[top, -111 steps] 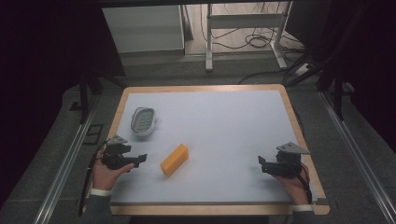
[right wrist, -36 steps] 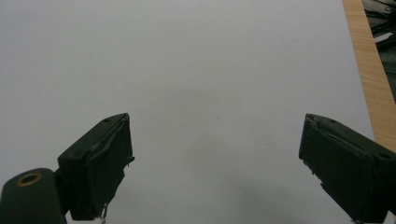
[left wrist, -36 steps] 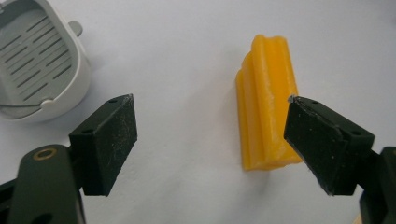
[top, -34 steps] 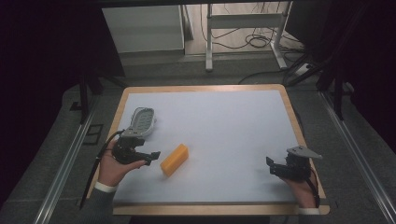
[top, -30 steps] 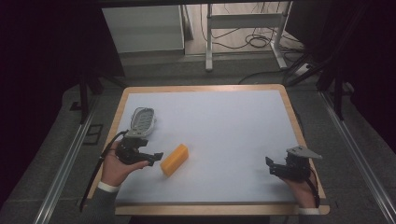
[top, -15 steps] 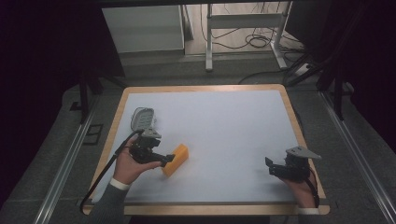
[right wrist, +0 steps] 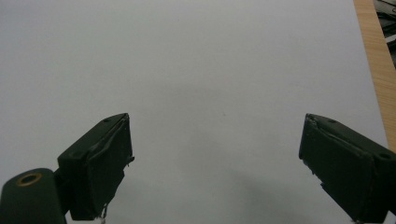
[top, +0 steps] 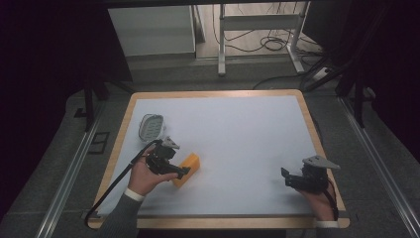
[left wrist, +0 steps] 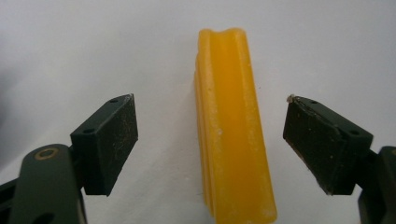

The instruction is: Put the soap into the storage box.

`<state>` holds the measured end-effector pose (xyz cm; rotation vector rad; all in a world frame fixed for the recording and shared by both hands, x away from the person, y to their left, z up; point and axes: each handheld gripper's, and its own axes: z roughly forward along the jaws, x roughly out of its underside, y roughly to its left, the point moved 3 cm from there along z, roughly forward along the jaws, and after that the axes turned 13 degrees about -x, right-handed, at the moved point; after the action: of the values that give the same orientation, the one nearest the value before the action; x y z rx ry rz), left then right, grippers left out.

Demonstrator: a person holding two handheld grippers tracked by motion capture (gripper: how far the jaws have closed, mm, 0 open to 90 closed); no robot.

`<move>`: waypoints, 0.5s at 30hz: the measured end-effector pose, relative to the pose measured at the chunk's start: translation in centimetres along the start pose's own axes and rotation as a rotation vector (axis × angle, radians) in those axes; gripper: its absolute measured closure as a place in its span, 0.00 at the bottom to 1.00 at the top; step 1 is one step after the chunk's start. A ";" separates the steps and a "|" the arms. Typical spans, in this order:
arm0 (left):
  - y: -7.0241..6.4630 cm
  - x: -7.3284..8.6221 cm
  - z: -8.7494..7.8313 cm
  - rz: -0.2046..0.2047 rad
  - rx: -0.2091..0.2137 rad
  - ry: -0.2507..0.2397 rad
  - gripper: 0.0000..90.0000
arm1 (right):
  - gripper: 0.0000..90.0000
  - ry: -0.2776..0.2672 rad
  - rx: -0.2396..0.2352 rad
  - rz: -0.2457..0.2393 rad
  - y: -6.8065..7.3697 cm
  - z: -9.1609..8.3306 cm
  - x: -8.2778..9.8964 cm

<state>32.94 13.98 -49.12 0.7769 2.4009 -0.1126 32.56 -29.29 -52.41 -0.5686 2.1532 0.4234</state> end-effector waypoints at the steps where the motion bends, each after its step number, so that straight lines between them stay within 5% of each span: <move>1: 0.0 0.0 0.2 -0.007 0.004 0.007 0.21 | 0.11 0.001 0.001 0.001 0.0 0.0 0.0; 15: -0.9 -0.2 2.6 -0.005 -0.020 0.060 0.30 | 0.11 0.008 0.012 0.006 -0.4 0.1 0.2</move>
<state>33.94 12.45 -51.20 0.7759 2.4569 -0.0680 32.67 -29.61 -52.66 -0.5581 2.1646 0.4123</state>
